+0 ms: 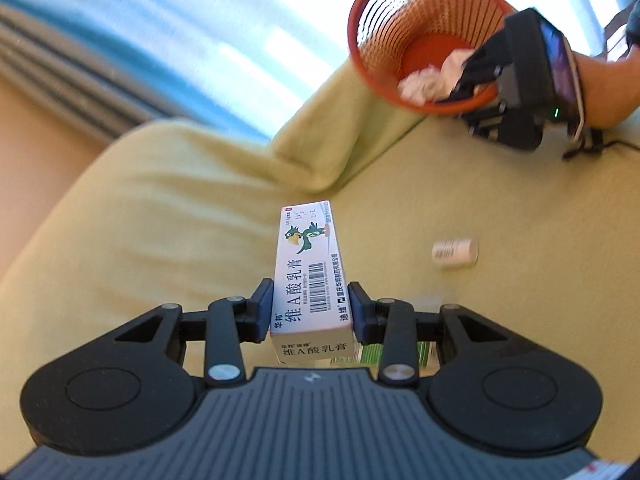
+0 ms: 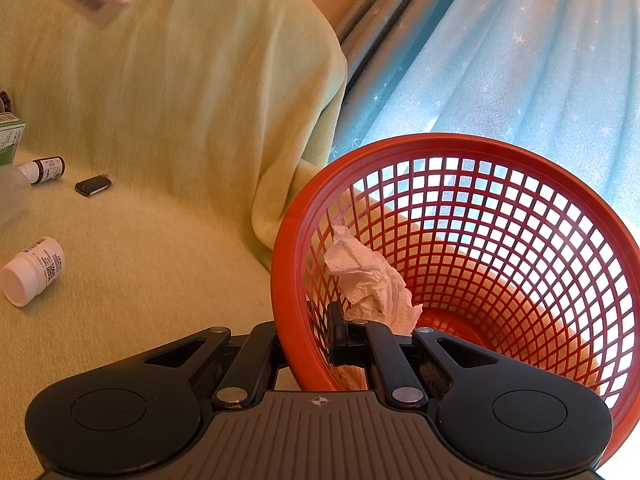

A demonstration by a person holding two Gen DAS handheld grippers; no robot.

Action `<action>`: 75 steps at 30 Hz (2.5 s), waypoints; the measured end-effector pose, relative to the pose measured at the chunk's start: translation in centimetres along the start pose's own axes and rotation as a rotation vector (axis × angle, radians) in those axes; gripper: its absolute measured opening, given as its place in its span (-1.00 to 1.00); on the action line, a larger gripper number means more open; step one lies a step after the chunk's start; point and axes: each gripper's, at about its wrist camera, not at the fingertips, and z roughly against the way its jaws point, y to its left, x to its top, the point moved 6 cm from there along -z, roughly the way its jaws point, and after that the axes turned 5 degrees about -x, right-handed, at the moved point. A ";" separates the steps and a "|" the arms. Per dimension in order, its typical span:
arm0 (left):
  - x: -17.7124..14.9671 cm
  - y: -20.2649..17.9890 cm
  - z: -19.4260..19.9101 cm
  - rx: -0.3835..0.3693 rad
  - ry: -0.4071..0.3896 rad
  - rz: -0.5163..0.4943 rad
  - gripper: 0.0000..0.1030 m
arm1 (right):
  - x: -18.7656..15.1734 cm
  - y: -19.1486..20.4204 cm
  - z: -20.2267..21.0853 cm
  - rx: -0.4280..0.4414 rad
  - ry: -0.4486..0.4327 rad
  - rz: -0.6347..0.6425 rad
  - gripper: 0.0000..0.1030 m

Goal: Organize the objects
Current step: 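Carry the white ointment box with the left gripper and drop it into the wastebasket, then return the left gripper to the items and grasp the pink plastic spoon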

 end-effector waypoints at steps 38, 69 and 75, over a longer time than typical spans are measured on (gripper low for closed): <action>17.9 -2.8 -8.2 -0.126 -0.270 -0.115 -0.03 | 0.4 0.5 -0.4 0.008 0.003 -0.018 -0.95; -2.1 -1.5 -6.4 -0.106 0.127 0.102 -0.03 | 0.1 0.1 -0.2 0.004 0.001 -0.016 -0.95; -4.7 -2.8 -5.7 -0.129 0.175 0.137 -0.03 | 0.0 0.1 -0.2 0.004 0.001 -0.014 -0.95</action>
